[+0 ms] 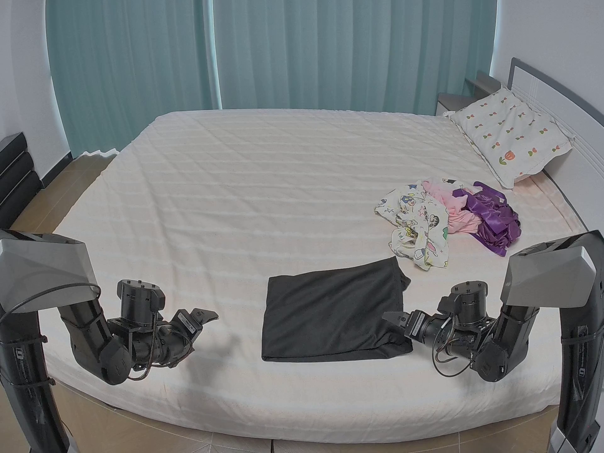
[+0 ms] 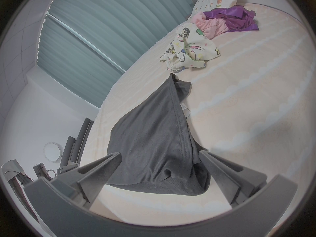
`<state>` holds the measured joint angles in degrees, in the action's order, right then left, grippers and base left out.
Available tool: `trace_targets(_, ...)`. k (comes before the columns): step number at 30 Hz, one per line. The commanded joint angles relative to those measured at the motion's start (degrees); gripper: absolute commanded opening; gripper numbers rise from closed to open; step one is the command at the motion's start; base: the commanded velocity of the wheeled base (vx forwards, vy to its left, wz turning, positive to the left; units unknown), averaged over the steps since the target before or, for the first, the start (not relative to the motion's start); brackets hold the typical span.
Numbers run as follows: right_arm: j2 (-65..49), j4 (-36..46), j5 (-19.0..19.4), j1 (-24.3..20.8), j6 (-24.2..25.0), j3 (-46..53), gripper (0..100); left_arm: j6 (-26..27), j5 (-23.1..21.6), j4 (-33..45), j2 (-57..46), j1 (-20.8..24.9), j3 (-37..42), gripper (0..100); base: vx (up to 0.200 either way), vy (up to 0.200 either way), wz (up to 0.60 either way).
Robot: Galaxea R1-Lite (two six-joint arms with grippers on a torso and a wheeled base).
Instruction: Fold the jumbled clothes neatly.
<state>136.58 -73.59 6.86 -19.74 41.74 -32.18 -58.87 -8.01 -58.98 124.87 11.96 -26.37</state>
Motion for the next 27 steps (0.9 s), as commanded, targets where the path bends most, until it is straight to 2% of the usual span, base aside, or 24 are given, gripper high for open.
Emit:
trace_targets(1, 1.6, 0.0, 0.1, 0.0, 0.0, -0.8, 100, 0.0, 0.0, 0.0, 0.1, 0.0, 0.0, 100, 0.0, 0.0, 0.0)
trace_targets(15, 4.0, 2.4, 0.3, -0.4, -1.0, -4.6, 100, 0.0, 0.0, -0.1, 0.2, 0.0, -0.1, 100, 0.0, 0.0, 0.0)
trace_targets(16, 4.0, 2.5, 0.3, -0.4, -1.0, -4.6, 0, 0.0, 0.0, -0.1, 0.2, 0.0, -0.1, 100, 0.0, 0.0, 0.0)
trace_targets(23, 3.3, 2.4, -0.9, -0.3, -1.5, -2.5, 0, 0.0, 0.0, -0.1, 0.2, 0.0, -0.1, 100, 0.0, 0.0, 0.0)
trace_targets(27, 2.8, 2.3, -1.1, 0.2, -4.3, 0.5, 0, 0.0, 0.0, -0.1, 0.2, 0.0, -0.1, 100, 0.0, 0.0, 0.0)
